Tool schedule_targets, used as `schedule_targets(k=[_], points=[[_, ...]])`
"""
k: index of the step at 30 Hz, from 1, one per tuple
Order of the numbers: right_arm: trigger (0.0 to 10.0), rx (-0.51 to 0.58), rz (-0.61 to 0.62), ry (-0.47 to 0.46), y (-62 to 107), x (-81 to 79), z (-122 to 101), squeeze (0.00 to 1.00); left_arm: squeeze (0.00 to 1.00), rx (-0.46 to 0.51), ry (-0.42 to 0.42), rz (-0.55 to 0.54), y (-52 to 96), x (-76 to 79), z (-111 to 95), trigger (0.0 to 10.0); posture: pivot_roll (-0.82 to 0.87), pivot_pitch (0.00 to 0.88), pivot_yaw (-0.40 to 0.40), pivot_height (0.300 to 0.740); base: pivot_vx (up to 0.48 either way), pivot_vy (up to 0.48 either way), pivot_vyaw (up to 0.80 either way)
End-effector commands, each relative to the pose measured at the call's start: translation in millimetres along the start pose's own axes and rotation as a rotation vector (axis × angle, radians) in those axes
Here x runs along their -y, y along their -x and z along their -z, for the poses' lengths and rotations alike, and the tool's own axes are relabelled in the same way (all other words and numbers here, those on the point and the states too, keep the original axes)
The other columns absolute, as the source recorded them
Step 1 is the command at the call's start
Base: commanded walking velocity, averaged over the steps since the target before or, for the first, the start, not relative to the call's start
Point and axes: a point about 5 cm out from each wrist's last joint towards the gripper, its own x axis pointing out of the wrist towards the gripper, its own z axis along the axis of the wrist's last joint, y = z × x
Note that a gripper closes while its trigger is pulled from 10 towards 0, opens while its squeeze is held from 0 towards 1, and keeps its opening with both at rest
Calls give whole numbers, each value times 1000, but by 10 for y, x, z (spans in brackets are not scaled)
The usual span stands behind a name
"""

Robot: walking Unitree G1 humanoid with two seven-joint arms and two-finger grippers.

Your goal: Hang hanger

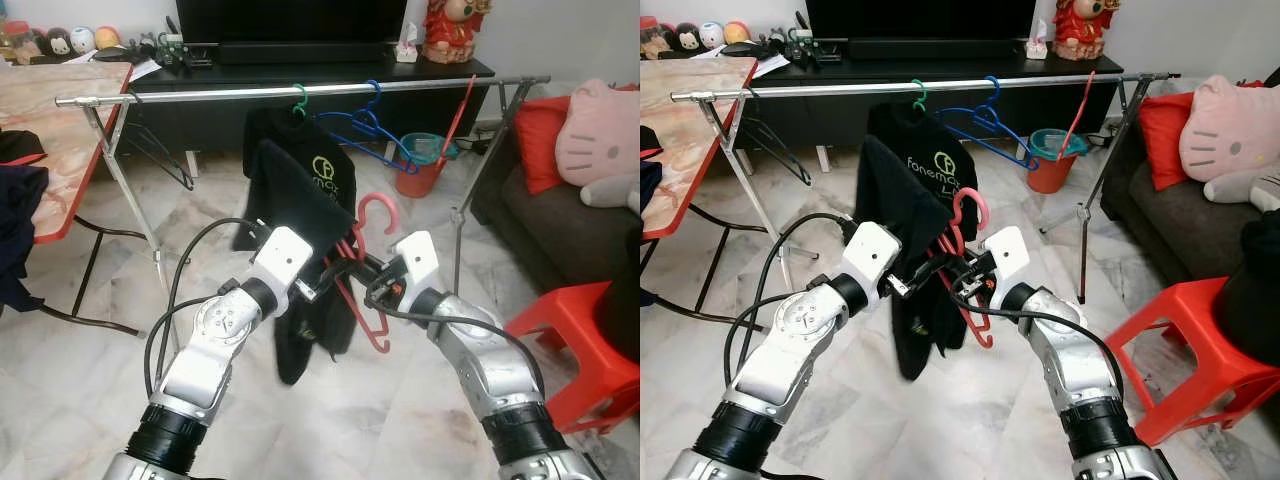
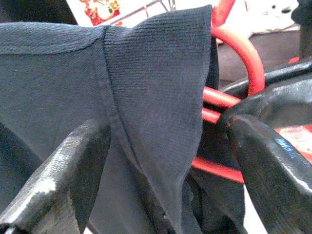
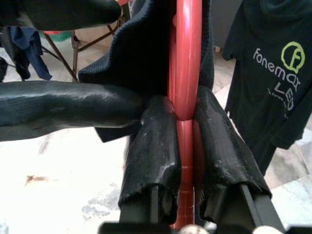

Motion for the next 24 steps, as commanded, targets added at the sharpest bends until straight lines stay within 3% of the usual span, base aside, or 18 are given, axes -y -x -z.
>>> schedule_targets(k=[1,14,24], points=[[0,63,-7,25,-38,15,-177,0,0,2,-57,36,4,71,-29,10000,-96,0,-101,740,0,0,0],[0,57,-31,32,-53,-14,-171,0,0,-40,-91,-163,-75,-59,-40,10000,-106,0,-102,740,0,0,0],[0,75,-92,34,-84,-105,-215,0,0,-32,-85,-147,-165,10,-80,10000,-110,0,-105,740,0,0,0]])
